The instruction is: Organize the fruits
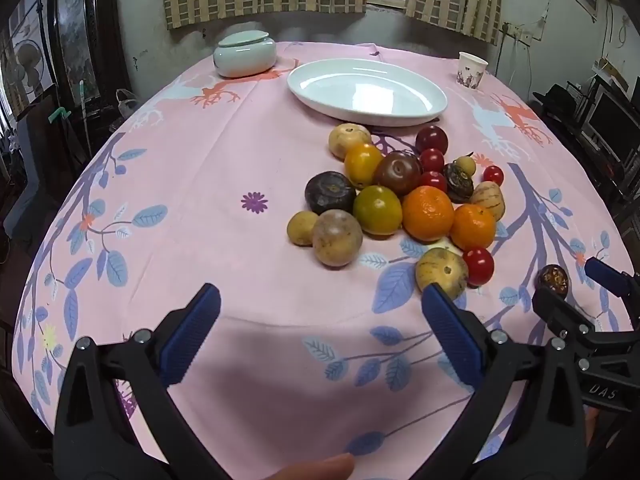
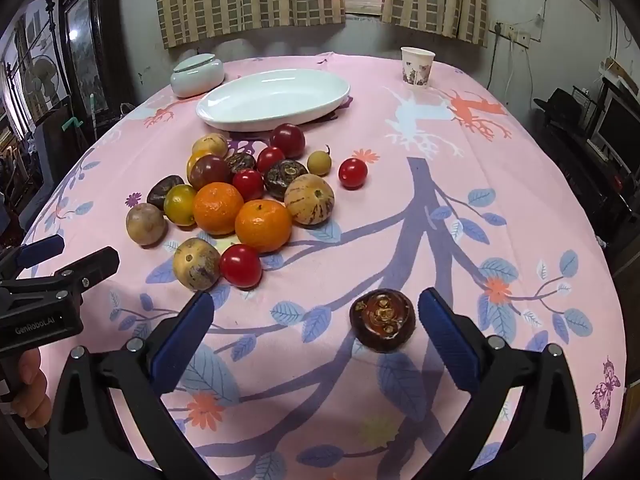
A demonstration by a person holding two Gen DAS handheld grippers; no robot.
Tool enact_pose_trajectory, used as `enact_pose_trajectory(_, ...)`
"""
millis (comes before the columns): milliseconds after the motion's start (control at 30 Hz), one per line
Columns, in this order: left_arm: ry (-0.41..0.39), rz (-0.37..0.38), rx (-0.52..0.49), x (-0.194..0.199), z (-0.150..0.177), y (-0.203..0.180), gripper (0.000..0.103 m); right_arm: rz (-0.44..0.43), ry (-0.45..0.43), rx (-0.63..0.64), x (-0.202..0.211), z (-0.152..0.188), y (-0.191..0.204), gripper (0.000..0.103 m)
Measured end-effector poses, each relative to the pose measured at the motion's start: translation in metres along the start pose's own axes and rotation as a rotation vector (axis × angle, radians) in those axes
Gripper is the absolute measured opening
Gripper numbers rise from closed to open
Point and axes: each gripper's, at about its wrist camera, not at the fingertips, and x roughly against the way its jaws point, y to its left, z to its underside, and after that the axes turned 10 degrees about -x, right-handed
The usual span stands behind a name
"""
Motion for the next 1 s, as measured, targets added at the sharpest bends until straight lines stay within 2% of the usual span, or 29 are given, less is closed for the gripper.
enact_pose_trajectory(333, 0.020, -0.003, -0.005, -0.012, 0.003, 0.000, 0.101, 0.012, 0.018, 0.008, -0.014, 0.002, 0.003, 0.102)
enact_pose_trajectory(1000, -0.003, 0.019, 0.008, 0.000, 0.003, 0.000, 0.101, -0.003, 0.017, -0.001, -0.006, 0.002, 0.004, 0.102)
